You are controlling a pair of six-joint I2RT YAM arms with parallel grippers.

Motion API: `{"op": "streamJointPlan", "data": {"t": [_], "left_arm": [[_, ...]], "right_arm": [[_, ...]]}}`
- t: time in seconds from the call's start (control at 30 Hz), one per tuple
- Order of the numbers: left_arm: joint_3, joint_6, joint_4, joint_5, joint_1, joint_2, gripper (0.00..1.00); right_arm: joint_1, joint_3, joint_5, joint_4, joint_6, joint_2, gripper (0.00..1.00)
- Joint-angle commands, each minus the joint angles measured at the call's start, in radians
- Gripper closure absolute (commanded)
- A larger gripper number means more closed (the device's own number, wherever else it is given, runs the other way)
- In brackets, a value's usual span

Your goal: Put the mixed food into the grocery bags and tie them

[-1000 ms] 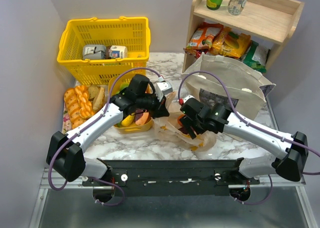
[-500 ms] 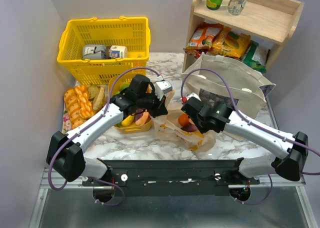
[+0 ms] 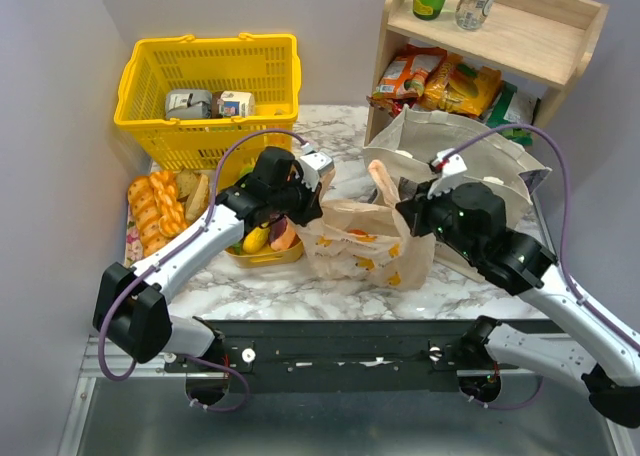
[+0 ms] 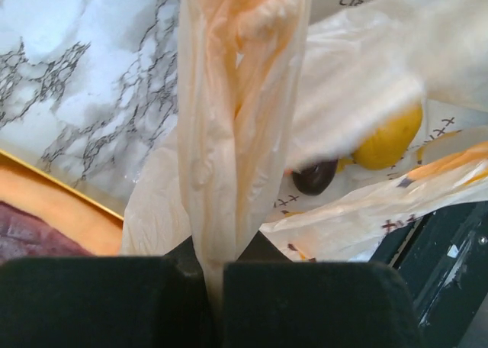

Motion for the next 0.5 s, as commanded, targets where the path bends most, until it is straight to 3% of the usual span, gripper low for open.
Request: {"op": "streamJointPlan", "data": {"t": [0.0,0.17,0.3,0.47], "left_arm": [[0.002,-0.04,0.004,-0.04,0.045,0.019,1.0],[-0.018,-0.034,0.036,-0.026,0.047,-0.01,1.0],[-0.01,-0.031,0.014,-0.083,0.048,-0.018,1.0],[-0.021,-0.039,0.059,0.024,0.048,-0.042,1.0]], "right_arm": [[-0.082,-0.163,-0.055,0.219,0.063,-0.079,0.99],[-0.101,-0.243,0.175,0.252,0.135,-0.038,0.99],[-0.13,-0.275,0.243,0.282,0.168,-0.027,0.99],[-0.13,-0.329,0.129,0.441,0.045,-0.103,0.99]]}}
